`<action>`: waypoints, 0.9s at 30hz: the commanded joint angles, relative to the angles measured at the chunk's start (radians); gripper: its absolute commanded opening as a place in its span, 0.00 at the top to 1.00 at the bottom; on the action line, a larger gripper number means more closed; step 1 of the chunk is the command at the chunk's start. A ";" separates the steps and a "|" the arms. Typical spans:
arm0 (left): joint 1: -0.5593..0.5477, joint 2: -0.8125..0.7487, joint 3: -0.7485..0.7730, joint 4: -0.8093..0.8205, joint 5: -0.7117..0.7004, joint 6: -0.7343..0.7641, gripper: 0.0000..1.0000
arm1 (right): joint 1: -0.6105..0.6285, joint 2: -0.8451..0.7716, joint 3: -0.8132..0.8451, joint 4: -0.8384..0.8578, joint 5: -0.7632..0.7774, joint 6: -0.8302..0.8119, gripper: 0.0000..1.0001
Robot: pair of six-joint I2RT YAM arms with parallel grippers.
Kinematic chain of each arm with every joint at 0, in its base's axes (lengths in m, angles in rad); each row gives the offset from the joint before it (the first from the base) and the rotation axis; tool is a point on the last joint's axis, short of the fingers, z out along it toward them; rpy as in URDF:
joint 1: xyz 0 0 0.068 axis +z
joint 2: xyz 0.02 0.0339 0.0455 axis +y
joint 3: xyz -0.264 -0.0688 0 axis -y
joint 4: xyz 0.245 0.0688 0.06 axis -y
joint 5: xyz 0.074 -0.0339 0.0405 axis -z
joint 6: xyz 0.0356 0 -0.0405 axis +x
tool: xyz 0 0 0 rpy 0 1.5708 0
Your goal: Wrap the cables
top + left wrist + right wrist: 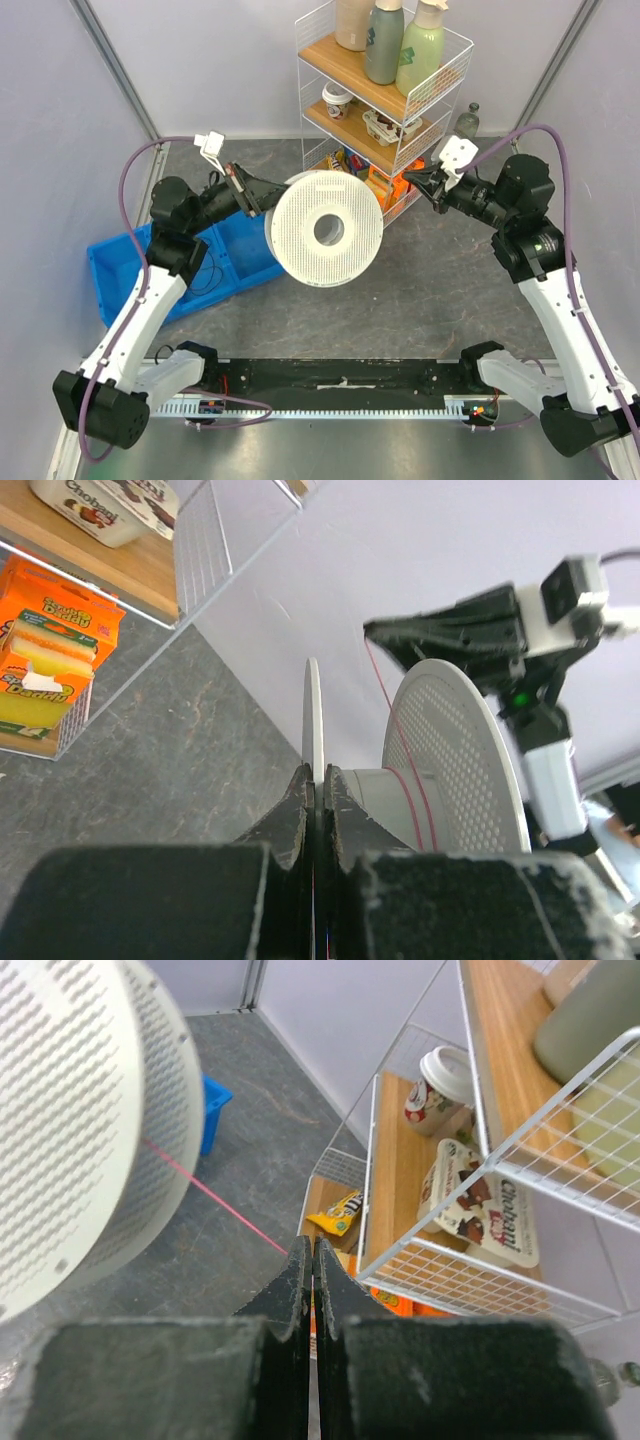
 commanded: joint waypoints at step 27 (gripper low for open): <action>0.095 0.160 0.343 -0.235 -0.330 -0.470 0.99 | 0.058 -0.162 -0.285 0.283 -0.082 0.254 1.00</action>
